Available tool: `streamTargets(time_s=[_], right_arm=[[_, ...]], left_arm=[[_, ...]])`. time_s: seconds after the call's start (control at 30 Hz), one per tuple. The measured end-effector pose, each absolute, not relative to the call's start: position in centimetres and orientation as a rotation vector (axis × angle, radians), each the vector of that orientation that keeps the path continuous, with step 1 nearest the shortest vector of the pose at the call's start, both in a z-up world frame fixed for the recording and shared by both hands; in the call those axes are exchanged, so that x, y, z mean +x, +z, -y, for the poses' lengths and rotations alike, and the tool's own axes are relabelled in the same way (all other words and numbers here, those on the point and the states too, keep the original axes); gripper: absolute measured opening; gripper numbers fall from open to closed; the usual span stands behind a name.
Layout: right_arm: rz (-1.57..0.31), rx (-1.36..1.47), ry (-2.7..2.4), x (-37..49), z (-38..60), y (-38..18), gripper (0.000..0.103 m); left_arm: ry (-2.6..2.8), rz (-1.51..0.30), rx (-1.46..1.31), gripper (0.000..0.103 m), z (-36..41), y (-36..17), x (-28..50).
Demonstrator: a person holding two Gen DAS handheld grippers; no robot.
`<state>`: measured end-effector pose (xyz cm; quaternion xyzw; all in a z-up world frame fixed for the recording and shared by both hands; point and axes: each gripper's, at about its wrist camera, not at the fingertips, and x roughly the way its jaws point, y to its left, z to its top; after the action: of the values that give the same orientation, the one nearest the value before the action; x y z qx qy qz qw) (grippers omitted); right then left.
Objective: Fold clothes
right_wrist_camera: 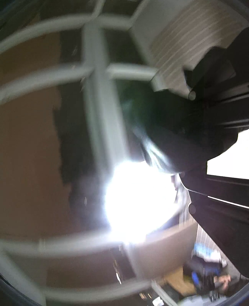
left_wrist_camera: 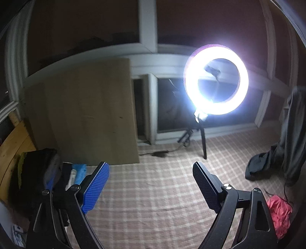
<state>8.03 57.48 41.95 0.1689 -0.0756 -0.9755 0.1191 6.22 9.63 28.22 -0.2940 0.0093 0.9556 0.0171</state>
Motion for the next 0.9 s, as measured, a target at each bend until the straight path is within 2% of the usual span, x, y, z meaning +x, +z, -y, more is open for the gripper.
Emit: streamTargets(time_s=[0.1,0.2,0.27,0.33,0.37,0.43,0.53,0.7,0.83,0.9], right_arm=[[0.155,0.43,-2.643,9.5,-48.9,45.1,0.004],[0.004,0.582,-2.382,9.5,-38.9,44.2,0.01],[-0.146,0.714,-2.323,9.3,-34.4,40.8,0.034],[-0.256,0.812,-2.292,9.1,-31.9,37.2,0.048],[-0.244,0.844,-2.29,8.5,-32.2,35.5,0.053],[-0.13,0.942,-2.292,6.8,-34.5,31.8,0.057],[0.098,1.127,-2.375,5.1,-40.7,25.0,0.058],[0.353,1.439,-2.389,4.8,-48.0,13.6,0.058],[0.42,1.501,-2.282,6.6,-49.0,8.7,0.058],[0.367,1.491,-2.265,6.5,-47.6,8.3,0.065]], left_arm=[[3.035,0.027,-0.871,0.088,-5.9,29.2,7.2],[3.101,0.073,-0.861,0.088,-2.1,29.5,8.3],[3.146,0.078,-0.879,0.088,0.1,29.2,8.8],[3.164,0.068,-0.927,0.088,1.7,28.2,9.2],[3.163,0.061,-0.955,0.088,2.2,27.6,9.3],[3.146,0.043,-1.02,0.088,2.6,26.1,9.1],[3.066,0.043,-1.116,0.088,2.1,23.4,8.5],[2.841,-0.007,-1.247,0.089,-2.5,18.2,6.8],[2.669,-0.027,-1.38,0.089,-6.1,13.9,7.1],[2.601,0.022,-1.453,0.089,-6.7,12.1,7.2]])
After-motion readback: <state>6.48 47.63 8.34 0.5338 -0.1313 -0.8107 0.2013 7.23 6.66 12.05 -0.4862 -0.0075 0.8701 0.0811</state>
